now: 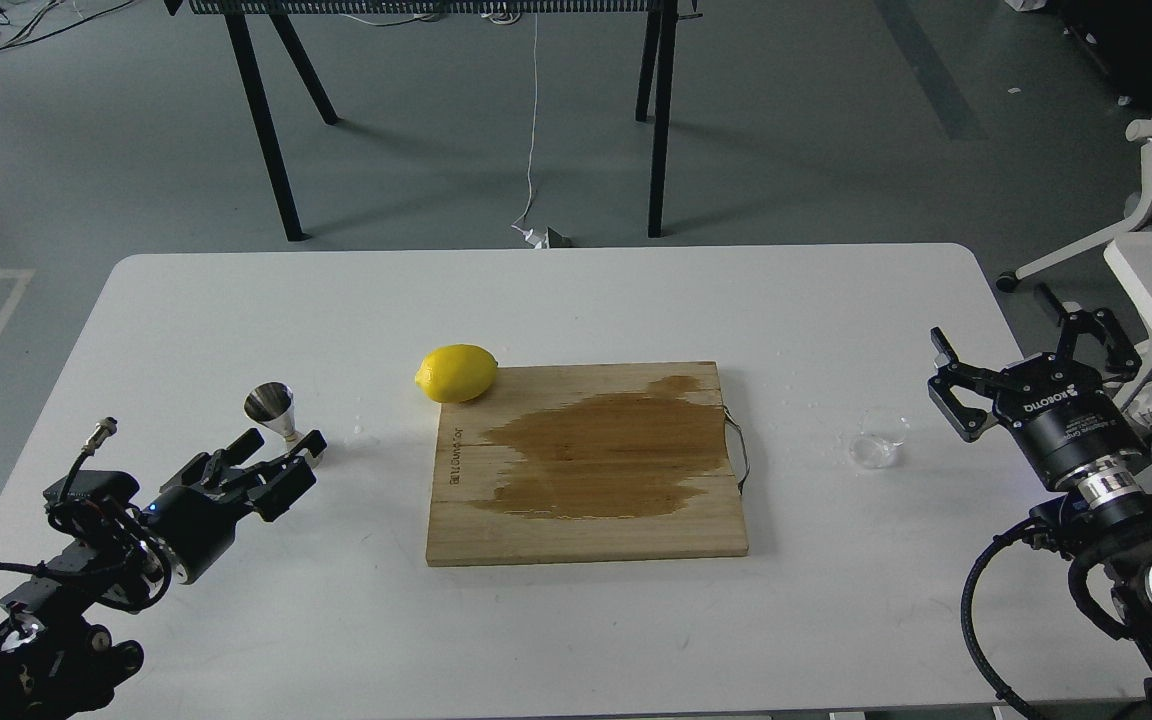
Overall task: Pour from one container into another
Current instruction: 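Lower the left gripper around the metal jigger and close it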
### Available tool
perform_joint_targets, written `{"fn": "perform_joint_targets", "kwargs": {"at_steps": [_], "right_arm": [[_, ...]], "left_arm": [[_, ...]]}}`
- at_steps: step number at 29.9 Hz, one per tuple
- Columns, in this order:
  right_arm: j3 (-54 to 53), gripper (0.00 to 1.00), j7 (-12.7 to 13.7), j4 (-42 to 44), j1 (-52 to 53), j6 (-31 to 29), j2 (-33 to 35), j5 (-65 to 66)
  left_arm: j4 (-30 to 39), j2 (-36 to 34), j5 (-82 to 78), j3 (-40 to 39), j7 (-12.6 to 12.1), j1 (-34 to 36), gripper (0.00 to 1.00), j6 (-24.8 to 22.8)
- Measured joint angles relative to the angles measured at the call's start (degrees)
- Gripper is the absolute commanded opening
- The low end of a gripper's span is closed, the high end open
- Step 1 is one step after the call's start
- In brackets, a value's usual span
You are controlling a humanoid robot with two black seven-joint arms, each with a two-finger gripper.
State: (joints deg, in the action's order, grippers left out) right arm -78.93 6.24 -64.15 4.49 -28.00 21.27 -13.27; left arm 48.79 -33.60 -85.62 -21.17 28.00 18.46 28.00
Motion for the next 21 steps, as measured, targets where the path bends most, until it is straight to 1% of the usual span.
{"fn": "perform_joint_targets", "kwargs": {"at_steps": [8, 15, 21], "right_arm": [[0.0, 0.99, 0.0, 0.1, -0.1, 0.0, 0.1, 0.0], [0.0, 0.99, 0.0, 0.1, -0.1, 0.0, 0.1, 0.0], [0.0, 0.99, 0.0, 0.1, -0.2, 0.0, 0.2, 0.0]], "left_arm": [[-3.1, 2.4, 0.0, 0.1, 0.0, 2.4, 0.98, 0.0], [-6.6, 5.9, -0.2, 0.2, 0.0, 3.7, 0.98, 0.0], [-8.1, 7.4, -0.2, 0.5, 0.0, 4.8, 0.89, 0.0]]}}
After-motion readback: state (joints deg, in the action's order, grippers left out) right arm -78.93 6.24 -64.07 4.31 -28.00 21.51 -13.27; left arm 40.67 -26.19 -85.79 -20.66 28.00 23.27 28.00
